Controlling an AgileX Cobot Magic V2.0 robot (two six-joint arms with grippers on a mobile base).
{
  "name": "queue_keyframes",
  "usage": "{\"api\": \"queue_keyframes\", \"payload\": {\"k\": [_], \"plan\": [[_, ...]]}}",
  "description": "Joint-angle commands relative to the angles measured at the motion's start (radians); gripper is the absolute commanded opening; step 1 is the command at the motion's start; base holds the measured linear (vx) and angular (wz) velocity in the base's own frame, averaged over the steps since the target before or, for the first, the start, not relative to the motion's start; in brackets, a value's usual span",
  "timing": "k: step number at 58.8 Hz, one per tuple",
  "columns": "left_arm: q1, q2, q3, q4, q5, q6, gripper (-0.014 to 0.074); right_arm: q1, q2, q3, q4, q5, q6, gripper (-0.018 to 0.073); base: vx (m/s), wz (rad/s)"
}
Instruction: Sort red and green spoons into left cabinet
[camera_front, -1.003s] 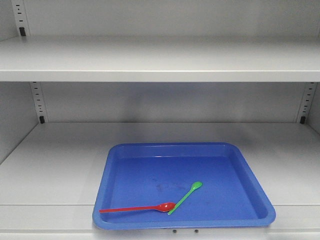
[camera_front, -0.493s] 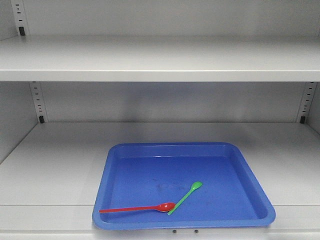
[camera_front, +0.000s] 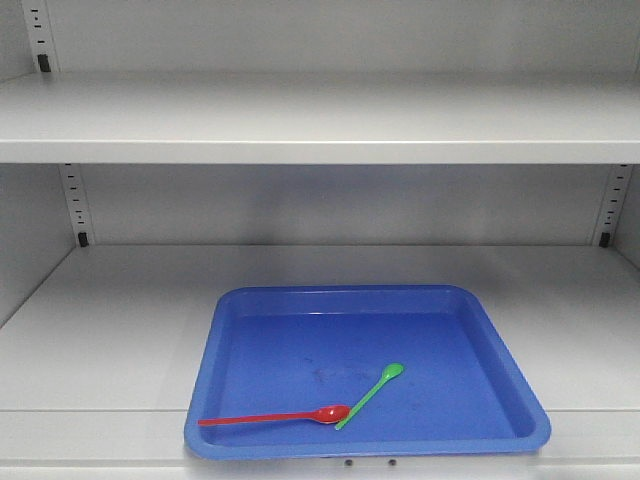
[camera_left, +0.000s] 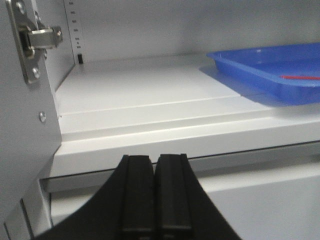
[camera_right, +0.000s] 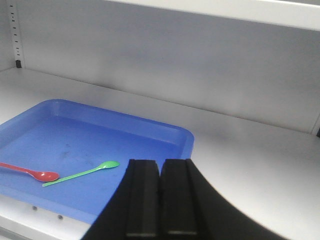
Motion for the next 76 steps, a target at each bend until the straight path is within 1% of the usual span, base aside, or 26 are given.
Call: {"api": "queue_keyframes", "payload": {"k": [1, 19, 22, 29, 34, 76], "plan": [[-0.003, -0.029, -0.001, 0.001, -0.069, -0.007, 0.0, 0.003, 0.002, -0.033, -0.013, -0.083, -0.008, -0.0009, 0.0, 0.0], [-0.003, -0.025, -0.001, -0.006, -0.062, 0.002, 0.0, 0.003, 0.002, -0.033, -0.013, -0.078, -0.009, -0.0009, 0.0, 0.0], [-0.003, -0.025, -0.001, -0.033, -0.062, 0.002, 0.0, 0.003, 0.002, -0.033, -0.013, -0.077, -0.009, -0.0009, 0.0, 0.0], [-0.003, -0.025, -0.002, -0.132, -0.062, 0.0, 0.0, 0.003, 0.002, -0.033, -0.013, -0.076, -0.009, -0.0009, 0.0, 0.0], [-0.003, -0.024, -0.002, -0.169, -0.062, -0.001, 0.0, 0.003, 0.002, -0.033, -0.013, -0.076, -0.009, -0.0009, 0.0, 0.0], [-0.003, -0.024, -0.002, -0.165, -0.062, -0.001, 0.0, 0.003, 0.004, -0.031, -0.004, -0.076, -0.01, -0.0009, 0.0, 0.0]]}}
